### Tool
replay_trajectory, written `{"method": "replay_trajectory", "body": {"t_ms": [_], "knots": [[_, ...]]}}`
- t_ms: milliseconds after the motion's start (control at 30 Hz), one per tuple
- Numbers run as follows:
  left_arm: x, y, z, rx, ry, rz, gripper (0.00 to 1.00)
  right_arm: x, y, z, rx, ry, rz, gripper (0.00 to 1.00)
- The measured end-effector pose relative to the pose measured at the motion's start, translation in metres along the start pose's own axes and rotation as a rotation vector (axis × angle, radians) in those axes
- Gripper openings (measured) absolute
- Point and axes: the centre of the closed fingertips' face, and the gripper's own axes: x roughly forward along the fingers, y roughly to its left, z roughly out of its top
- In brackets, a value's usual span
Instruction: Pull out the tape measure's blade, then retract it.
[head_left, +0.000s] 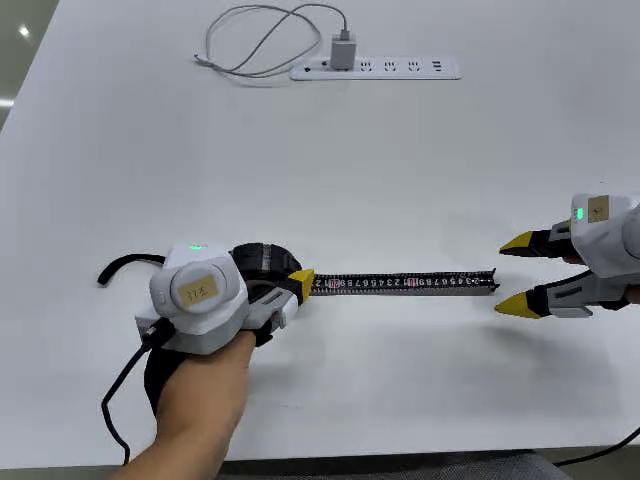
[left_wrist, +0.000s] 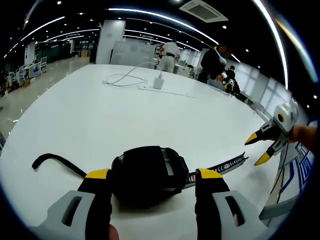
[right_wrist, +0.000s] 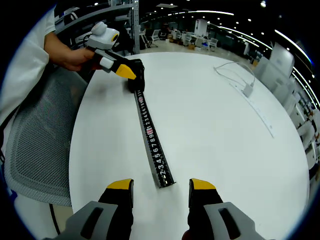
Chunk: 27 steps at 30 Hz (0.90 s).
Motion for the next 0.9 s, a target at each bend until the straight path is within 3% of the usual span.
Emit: {"method": "replay_trajectory", "body": {"t_ms": [467,900], "knots": [[0.004,0.005,-0.002,0.004,0.009,0.043,0.60,0.015,-0.001,-0.002,-0.087,0.049,0.058,0.31],[0.005,0.005,-0.003,0.007,0.023,0.040,0.60,0.020,0.001,-0.008,-0.120,0.073,0.102,0.22]]}}
